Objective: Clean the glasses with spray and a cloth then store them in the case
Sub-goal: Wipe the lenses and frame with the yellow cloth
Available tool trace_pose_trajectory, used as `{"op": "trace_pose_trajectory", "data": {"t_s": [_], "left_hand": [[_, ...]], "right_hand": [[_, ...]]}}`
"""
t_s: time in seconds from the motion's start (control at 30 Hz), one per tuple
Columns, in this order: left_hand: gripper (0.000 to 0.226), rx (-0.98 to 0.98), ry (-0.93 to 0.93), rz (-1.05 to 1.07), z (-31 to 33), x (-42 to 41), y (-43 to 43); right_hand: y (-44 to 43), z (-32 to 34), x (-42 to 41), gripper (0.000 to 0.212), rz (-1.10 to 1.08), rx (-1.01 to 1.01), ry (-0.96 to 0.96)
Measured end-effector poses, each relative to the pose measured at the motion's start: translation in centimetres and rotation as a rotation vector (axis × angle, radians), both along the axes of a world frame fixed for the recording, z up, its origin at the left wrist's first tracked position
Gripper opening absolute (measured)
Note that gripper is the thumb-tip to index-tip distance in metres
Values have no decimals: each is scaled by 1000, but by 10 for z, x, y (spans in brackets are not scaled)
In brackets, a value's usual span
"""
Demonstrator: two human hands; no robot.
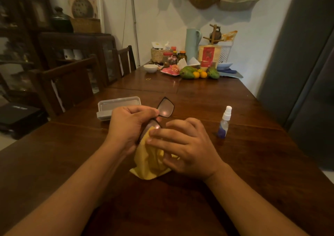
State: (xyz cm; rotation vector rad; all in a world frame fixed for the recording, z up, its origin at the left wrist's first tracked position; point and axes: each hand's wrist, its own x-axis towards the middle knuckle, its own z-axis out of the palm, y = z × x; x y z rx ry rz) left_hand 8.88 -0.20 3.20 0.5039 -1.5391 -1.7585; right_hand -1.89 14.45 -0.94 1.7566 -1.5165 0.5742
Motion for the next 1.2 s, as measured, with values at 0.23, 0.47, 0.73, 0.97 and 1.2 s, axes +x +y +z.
{"op": "trace_pose_trajectory", "data": {"t_s": [0.23, 0.47, 0.73, 0.97, 1.2], "left_hand": [[5, 12, 4, 3, 0, 0, -2], [9, -1, -3, 5, 0, 1, -1], [6, 15, 20, -25, 2, 2, 3], [8, 21, 32, -32, 2, 2, 2], [7, 18, 36, -64, -1, 0, -1]], "right_hand": [[1, -1, -1, 47, -50, -66, -109], [5, -1, -6, 37, 34, -86, -124], [-3, 1, 3, 50, -49, -54, -151], [-3, 2, 6, 46, 37, 11, -103], [-4, 1, 6, 53, -17, 14, -124]]}}
